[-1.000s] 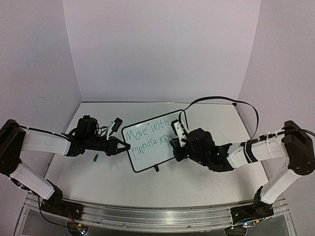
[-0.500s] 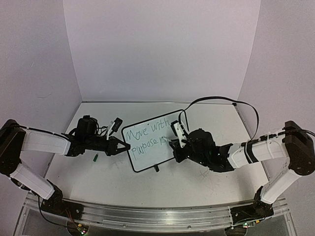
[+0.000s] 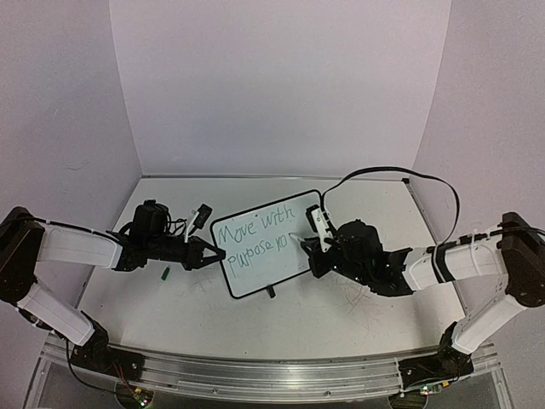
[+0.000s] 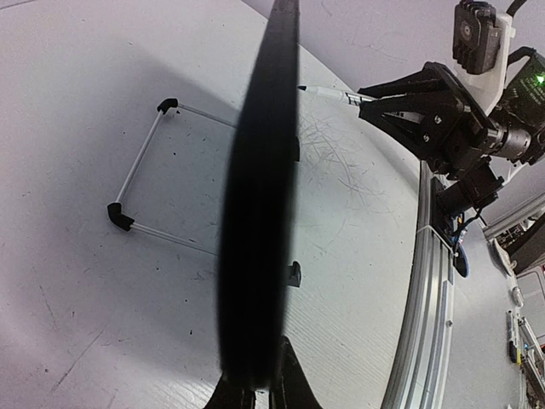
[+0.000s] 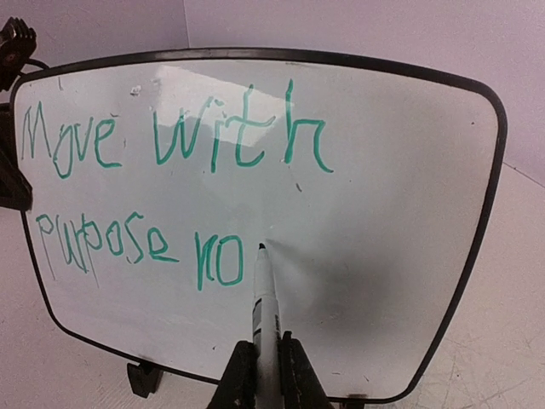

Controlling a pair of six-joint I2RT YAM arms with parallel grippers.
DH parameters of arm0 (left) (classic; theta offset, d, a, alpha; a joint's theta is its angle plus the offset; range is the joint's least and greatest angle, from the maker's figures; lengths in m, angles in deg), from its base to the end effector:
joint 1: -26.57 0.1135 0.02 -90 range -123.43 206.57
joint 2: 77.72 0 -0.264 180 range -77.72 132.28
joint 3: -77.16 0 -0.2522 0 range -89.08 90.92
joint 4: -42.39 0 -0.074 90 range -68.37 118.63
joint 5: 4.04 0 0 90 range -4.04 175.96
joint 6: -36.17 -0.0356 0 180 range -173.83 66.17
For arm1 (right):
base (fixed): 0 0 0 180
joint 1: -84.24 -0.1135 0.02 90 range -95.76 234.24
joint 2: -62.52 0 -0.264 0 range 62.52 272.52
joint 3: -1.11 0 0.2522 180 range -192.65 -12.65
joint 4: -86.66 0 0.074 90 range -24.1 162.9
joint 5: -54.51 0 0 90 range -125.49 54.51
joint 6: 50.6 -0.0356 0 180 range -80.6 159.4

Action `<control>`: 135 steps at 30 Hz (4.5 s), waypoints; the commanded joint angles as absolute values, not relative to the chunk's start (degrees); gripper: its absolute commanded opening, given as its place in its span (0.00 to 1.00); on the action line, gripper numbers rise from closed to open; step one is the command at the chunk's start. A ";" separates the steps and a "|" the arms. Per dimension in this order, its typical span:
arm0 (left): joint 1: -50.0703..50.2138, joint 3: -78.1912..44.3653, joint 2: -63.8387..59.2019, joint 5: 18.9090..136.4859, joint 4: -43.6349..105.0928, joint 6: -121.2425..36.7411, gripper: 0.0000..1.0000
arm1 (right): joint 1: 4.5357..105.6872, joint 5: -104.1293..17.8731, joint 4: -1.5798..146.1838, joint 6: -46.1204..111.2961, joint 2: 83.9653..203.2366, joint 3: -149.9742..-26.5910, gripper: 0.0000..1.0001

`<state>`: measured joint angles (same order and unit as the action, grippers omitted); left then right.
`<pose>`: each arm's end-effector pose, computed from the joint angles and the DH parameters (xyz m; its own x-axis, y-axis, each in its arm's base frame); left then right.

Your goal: Write a sentence on the whiteboard

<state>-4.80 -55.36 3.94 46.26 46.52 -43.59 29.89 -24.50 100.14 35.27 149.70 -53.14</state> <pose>0.2256 -0.1642 0.1823 -0.5759 0.1909 -0.7949 0.7827 0.4096 -0.4686 0.1928 0.2572 0.2038 -0.2435 -0.2182 -0.9451 -0.6771 0.7358 0.0046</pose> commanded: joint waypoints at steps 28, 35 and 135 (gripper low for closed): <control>-4.72 -54.27 3.30 50.10 44.08 -47.15 0.00 | 29.81 -25.19 102.82 36.23 152.22 -55.90 0.00; -4.72 -54.25 3.25 50.03 44.09 -47.15 0.00 | 29.77 -24.06 102.58 35.99 152.56 -56.15 0.00; -4.72 -54.45 2.71 49.83 44.00 -47.06 0.00 | 30.29 -16.95 99.44 33.54 151.81 -56.01 0.00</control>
<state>-4.78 -55.35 3.92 46.26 46.49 -43.48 29.11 -19.85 98.82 32.69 152.04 -53.35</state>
